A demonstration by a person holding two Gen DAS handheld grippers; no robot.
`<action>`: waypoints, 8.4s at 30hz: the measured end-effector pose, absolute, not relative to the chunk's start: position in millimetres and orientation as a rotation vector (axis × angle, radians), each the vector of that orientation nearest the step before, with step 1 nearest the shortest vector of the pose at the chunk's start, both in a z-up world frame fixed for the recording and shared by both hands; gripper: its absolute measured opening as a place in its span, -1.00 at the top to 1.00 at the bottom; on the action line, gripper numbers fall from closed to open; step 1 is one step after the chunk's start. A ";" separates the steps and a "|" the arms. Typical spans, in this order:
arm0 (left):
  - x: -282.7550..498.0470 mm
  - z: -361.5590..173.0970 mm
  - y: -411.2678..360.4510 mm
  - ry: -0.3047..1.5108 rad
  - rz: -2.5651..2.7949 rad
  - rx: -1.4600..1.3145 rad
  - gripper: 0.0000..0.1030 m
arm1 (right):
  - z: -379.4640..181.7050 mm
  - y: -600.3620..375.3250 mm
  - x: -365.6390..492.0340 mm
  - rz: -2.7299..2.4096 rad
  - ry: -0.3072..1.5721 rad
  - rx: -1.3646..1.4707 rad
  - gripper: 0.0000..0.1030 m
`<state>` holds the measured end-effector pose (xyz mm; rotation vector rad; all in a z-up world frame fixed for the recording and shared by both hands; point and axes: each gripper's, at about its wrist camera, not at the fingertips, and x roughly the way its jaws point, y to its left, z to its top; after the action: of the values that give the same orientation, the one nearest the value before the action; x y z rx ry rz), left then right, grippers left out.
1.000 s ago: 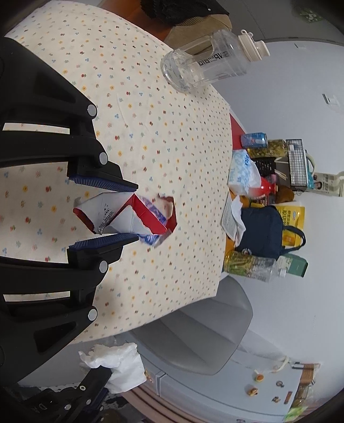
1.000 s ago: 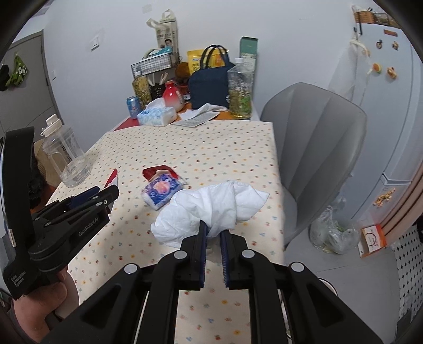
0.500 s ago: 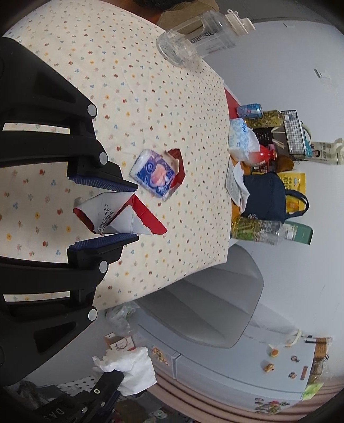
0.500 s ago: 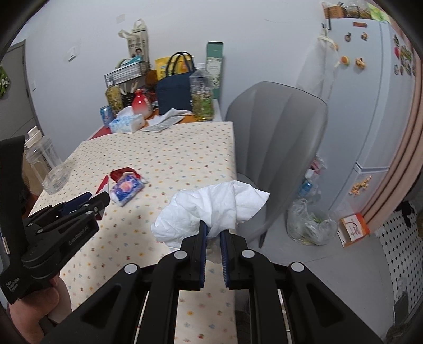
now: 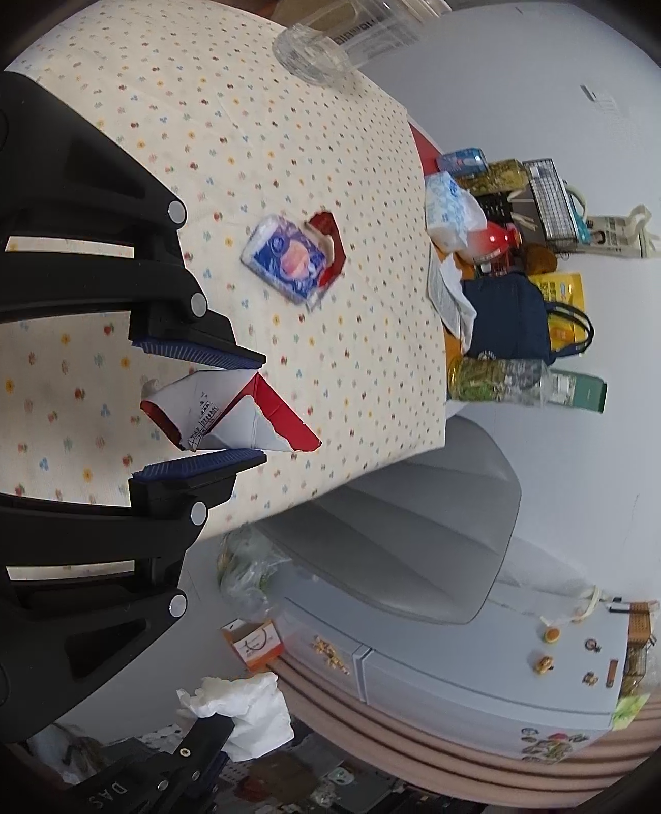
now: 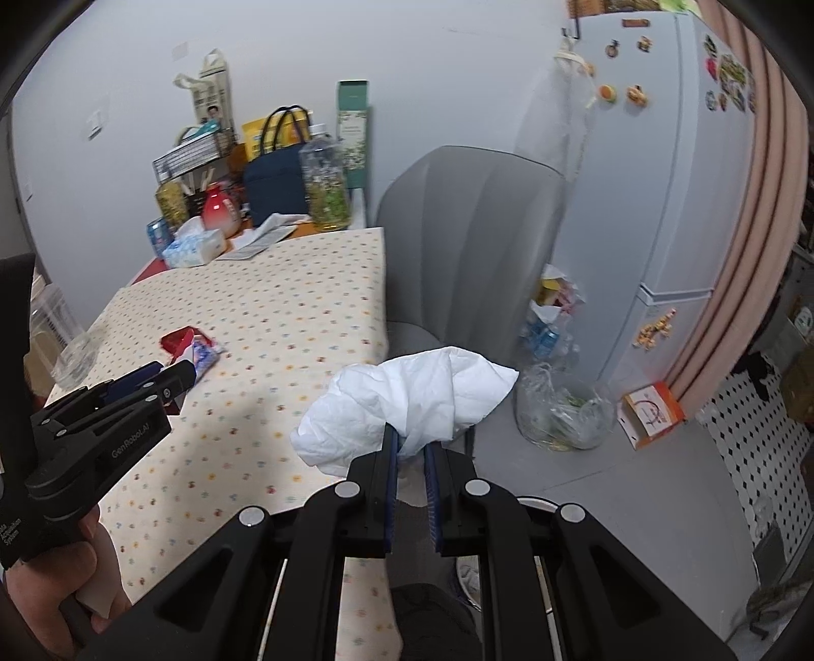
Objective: Collect trash
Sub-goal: 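Carry the tissue in the right tool and wrapper in the left tool over the bin, then open the right tool to drop the tissue while the left tool drops the wrapper, then move both tools back over the table toward the blue tissue pack, then close the left tool on the blue tissue pack while the right tool closes on the red-white wrapper, then carry the tissue pack in the left tool and wrapper in the right tool over the bin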
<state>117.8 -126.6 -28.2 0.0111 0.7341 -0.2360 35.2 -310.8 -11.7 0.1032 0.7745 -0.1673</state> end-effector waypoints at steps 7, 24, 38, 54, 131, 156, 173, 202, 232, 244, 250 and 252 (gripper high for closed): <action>119.3 -35.8 -171.4 0.753 -0.319 0.050 0.38 | -17.2 -349.1 23.8 -0.252 0.779 0.143 0.79; 122.1 -73.4 -281.6 0.834 -0.463 0.173 0.38 | -65.9 -442.8 2.1 -0.402 0.843 0.260 0.79; 122.0 -100.0 -327.5 0.890 -0.501 0.251 0.38 | -123.0 -493.5 3.2 -0.446 0.925 0.358 0.22; 89.0 -120.0 -395.5 0.931 -0.630 0.339 0.38 | -119.6 -542.1 -60.3 -0.573 0.902 0.432 -0.13; 167.2 -61.6 -28.3 0.837 -0.048 -0.037 -0.87 | -49.8 -242.0 110.4 -0.061 0.834 0.068 -0.85; 232.1 -114.3 -20.3 0.937 -0.077 -0.037 -0.85 | -83.3 -221.3 179.6 -0.061 0.896 0.055 -0.85; 231.5 -115.1 -7.7 0.934 -0.106 -0.073 0.19 | -87.8 -201.6 191.3 -0.018 0.903 0.033 -0.84; 251.2 -113.5 69.5 0.892 0.093 -0.151 0.50 | -89.5 -122.1 241.2 0.120 0.900 -0.050 -0.33; 239.4 -98.4 58.2 0.842 0.075 -0.140 0.50 | -100.0 -121.6 237.5 0.141 0.934 -0.113 0.94; 193.6 -65.7 4.7 0.795 -0.014 -0.105 0.50 | -57.5 -178.8 167.1 0.043 0.878 -0.067 0.94; 171.0 -53.6 -20.6 0.777 -0.056 -0.095 0.50 | -36.9 -200.8 132.2 0.015 0.847 -0.044 0.94; 163.0 -48.2 -31.3 0.767 -0.074 -0.083 0.50 | -30.9 -210.8 120.5 -0.001 0.835 -0.033 0.94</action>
<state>163.0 -31.3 -48.2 -0.0834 0.7668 -0.0741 120.5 -210.8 -30.9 -0.0334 0.8347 -0.0012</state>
